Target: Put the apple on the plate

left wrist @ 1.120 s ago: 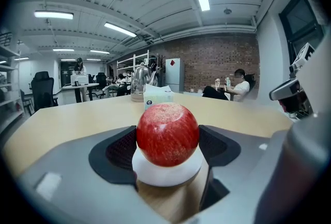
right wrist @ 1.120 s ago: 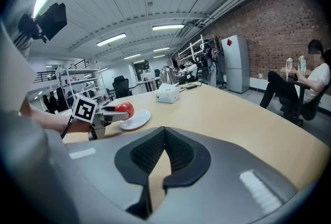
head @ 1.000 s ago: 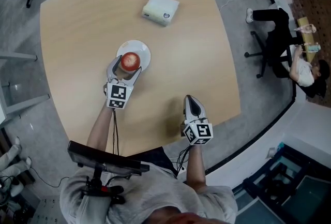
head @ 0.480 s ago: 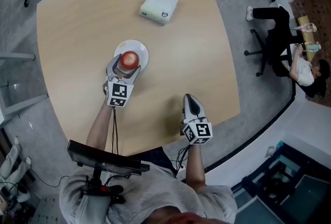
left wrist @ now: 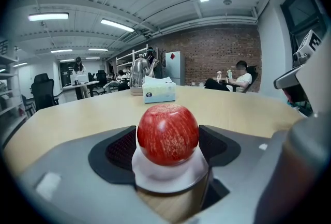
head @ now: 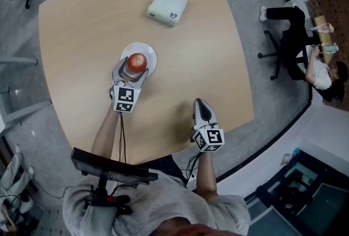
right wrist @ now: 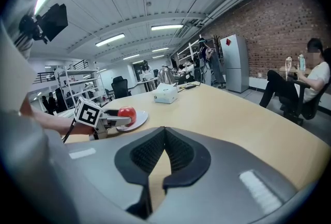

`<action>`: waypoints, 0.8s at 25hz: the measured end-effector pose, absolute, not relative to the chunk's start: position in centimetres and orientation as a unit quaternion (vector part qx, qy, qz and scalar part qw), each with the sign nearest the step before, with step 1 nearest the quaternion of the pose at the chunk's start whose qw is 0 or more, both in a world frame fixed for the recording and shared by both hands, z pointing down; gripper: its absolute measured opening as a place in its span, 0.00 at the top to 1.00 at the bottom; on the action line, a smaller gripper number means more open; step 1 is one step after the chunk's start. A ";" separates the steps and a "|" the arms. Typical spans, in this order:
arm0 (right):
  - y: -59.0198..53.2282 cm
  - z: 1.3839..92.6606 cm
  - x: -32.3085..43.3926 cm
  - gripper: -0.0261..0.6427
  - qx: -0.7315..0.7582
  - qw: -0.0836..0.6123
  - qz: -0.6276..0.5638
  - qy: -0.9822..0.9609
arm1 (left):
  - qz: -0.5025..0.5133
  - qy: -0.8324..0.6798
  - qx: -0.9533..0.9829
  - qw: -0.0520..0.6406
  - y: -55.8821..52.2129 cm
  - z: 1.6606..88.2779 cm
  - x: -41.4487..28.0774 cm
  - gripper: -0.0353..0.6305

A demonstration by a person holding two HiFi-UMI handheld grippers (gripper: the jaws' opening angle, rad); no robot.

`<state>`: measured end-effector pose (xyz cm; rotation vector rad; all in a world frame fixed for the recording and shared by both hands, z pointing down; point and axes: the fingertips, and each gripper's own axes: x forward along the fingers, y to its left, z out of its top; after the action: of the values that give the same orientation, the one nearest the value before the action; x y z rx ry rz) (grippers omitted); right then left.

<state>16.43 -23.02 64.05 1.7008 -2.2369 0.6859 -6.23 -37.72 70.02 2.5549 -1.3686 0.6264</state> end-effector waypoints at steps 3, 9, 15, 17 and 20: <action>-22.9 63.9 16.2 0.95 0.583 0.123 0.233 -0.769 | 0.211 -0.458 0.859 0.090 -37.6 70.0 -6.3 0.35; -22.6 63.4 16.2 0.95 0.582 0.123 0.229 -0.770 | 0.210 -0.455 0.861 0.087 -37.1 69.2 -6.3 0.35; -22.3 62.8 15.6 0.95 0.578 0.116 0.222 -0.777 | 0.200 -0.458 0.863 0.078 -36.4 67.6 -6.5 0.36; -22.4 62.7 15.5 0.95 0.577 0.114 0.220 -0.778 | 0.199 -0.460 0.862 0.072 -36.4 67.2 -6.6 0.36; -22.1 62.2 15.5 0.95 0.578 0.111 0.217 -0.779 | 0.194 -0.459 0.864 0.066 -36.0 66.2 -6.5 0.38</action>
<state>15.53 -22.12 62.22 1.6990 -2.2874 0.6369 -6.46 -35.99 66.20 2.6062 -1.3846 0.5852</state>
